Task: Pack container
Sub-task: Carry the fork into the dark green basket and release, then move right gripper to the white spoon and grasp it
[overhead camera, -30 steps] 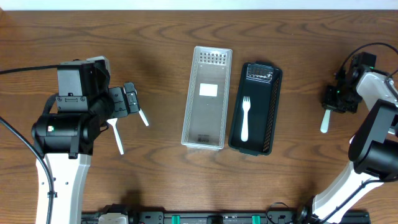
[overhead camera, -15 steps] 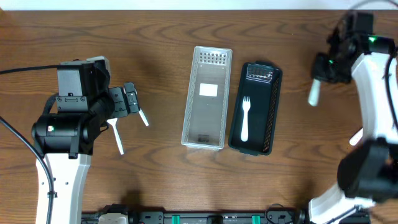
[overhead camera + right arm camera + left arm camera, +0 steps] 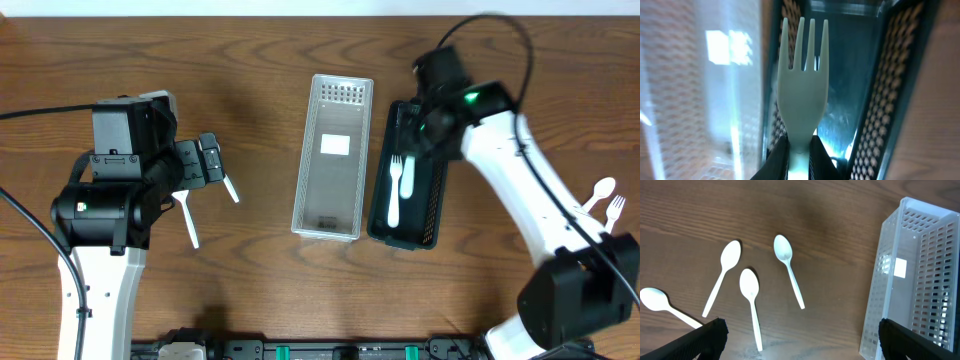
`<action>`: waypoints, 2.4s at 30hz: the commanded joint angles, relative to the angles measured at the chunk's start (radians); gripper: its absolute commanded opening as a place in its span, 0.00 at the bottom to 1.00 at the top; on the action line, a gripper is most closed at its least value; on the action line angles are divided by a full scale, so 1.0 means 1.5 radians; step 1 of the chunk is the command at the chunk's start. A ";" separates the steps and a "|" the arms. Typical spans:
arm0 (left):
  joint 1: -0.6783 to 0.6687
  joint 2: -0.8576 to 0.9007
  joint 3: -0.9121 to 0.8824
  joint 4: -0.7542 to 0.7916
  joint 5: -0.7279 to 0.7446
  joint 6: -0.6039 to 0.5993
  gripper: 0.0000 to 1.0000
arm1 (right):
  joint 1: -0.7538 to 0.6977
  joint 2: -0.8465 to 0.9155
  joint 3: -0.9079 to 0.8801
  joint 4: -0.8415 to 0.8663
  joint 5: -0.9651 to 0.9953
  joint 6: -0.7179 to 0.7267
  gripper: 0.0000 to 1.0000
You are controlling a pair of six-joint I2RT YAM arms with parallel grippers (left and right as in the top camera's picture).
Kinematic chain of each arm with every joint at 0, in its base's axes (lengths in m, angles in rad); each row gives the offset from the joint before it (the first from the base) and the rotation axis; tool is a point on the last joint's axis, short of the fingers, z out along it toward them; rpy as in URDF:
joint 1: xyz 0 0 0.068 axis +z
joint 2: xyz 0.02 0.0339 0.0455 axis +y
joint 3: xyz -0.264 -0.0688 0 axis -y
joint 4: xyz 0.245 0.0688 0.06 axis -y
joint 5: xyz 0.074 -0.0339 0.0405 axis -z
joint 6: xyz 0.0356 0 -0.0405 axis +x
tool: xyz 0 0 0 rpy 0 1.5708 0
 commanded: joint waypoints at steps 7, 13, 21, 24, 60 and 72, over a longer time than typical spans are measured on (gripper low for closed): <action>-0.001 0.000 0.011 -0.010 -0.006 0.015 0.98 | 0.021 0.001 -0.084 0.067 0.015 0.034 0.59; -0.001 0.000 0.011 -0.011 -0.006 0.015 0.98 | -0.016 -0.039 -0.002 0.026 0.036 -0.011 0.71; -0.001 0.000 0.011 -0.012 -0.005 0.014 0.98 | -0.198 -0.125 0.082 -0.053 0.151 -0.011 0.75; -0.001 0.000 0.011 -0.012 -0.005 0.014 0.98 | -0.292 -0.125 0.080 -0.071 0.150 -0.011 0.76; -0.001 0.000 0.011 -0.012 -0.005 0.014 0.98 | -0.649 0.225 0.013 0.054 0.082 -0.156 0.86; -0.001 0.000 0.011 -0.011 -0.005 0.014 0.98 | -0.651 0.266 0.013 0.086 0.049 -0.210 0.88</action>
